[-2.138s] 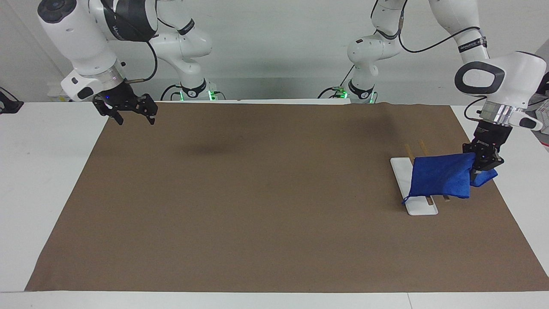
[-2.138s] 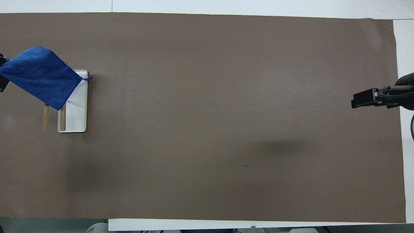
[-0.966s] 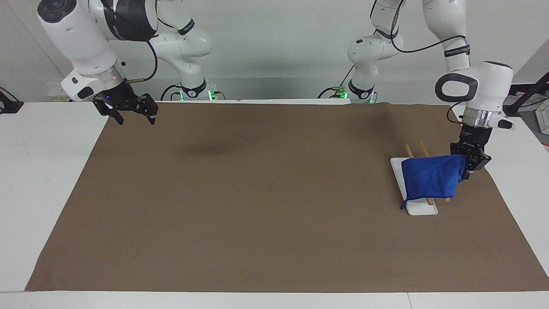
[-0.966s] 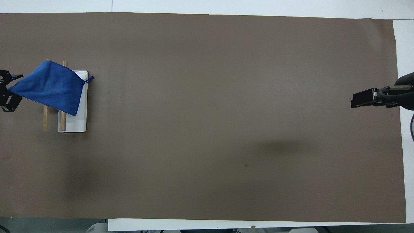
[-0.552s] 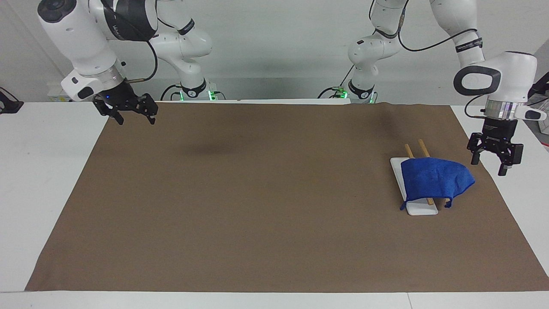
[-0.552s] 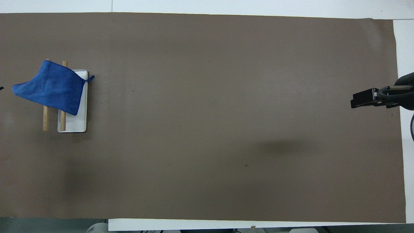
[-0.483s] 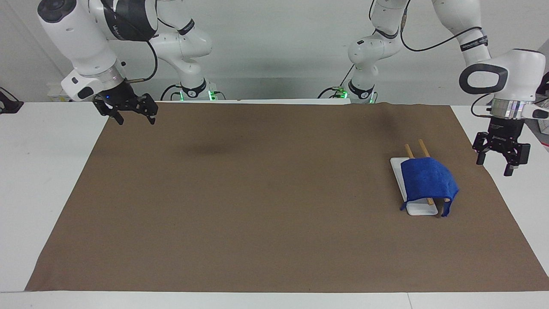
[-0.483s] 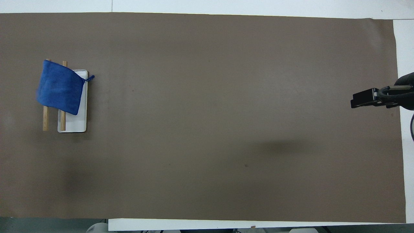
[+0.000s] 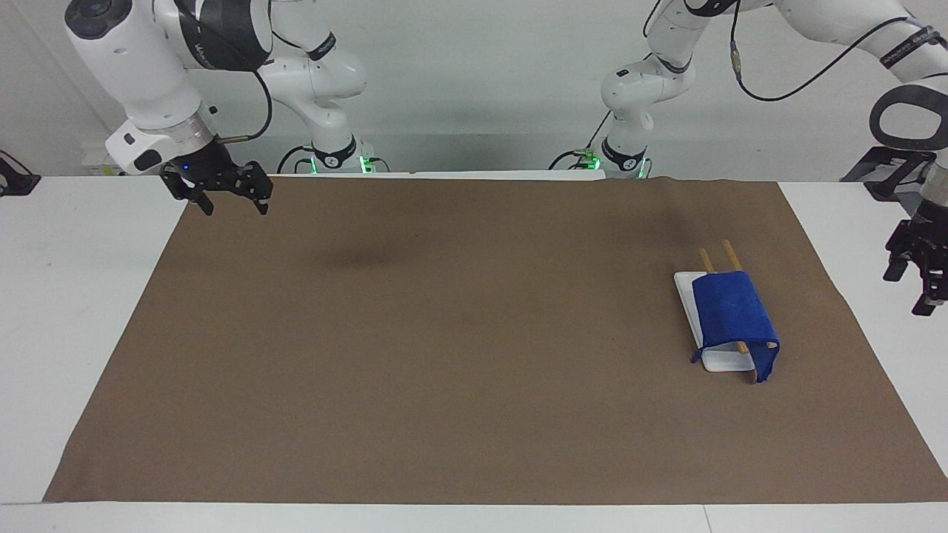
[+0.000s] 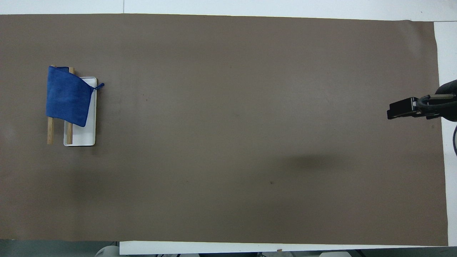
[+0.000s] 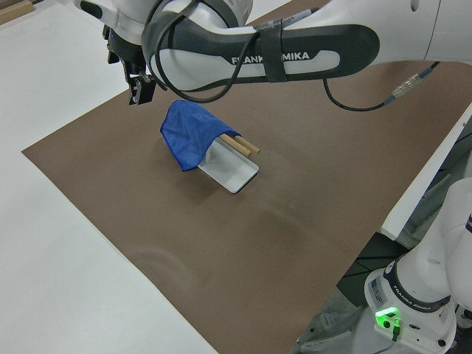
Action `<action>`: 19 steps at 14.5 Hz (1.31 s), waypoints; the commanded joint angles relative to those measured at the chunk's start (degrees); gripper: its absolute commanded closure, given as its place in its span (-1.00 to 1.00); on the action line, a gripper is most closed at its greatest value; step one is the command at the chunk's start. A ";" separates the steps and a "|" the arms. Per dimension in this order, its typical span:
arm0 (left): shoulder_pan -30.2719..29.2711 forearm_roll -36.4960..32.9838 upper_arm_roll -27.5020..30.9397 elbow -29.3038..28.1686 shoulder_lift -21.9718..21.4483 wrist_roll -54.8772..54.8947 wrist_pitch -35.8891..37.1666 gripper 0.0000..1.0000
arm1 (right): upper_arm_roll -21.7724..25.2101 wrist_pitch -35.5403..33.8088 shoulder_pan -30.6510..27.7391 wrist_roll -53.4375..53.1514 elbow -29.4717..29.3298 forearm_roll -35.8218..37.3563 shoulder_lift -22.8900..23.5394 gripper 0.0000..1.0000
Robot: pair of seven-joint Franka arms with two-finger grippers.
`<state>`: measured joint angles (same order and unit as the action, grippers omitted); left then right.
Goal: Right arm passes towel to left arm to hang
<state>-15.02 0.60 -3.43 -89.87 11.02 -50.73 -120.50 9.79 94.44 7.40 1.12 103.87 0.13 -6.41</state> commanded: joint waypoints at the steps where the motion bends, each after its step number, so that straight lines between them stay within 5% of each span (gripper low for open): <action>1: 6.83 -5.78 0.18 6.55 1.47 6.57 11.65 -1.00 | 0.23 -0.57 0.25 0.20 0.02 -1.01 -0.35 -0.99; 5: 15.27 -5.26 -0.08 6.02 -4.15 24.12 29.76 -1.00 | 0.23 -0.57 0.08 0.20 0.02 -1.01 -0.35 -0.99; 8: 16.25 -0.54 -2.98 3.05 -8.01 34.87 38.57 -1.00 | 0.23 -0.57 -0.01 0.20 0.02 -1.01 -0.35 -0.99; 10: 17.64 1.33 -2.90 -2.13 -10.83 43.74 37.97 -1.00 | 0.31 -0.75 -0.36 0.20 0.02 -1.01 -0.35 -0.99; 19: 18.36 1.42 -1.84 -7.07 -14.09 51.96 37.08 -1.00 | 0.31 -0.75 -0.19 0.20 0.02 -1.01 -0.35 -0.99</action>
<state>2.61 1.47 -6.10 -92.46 0.40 -0.14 -82.41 9.99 94.41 7.37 1.12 103.87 0.13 -6.41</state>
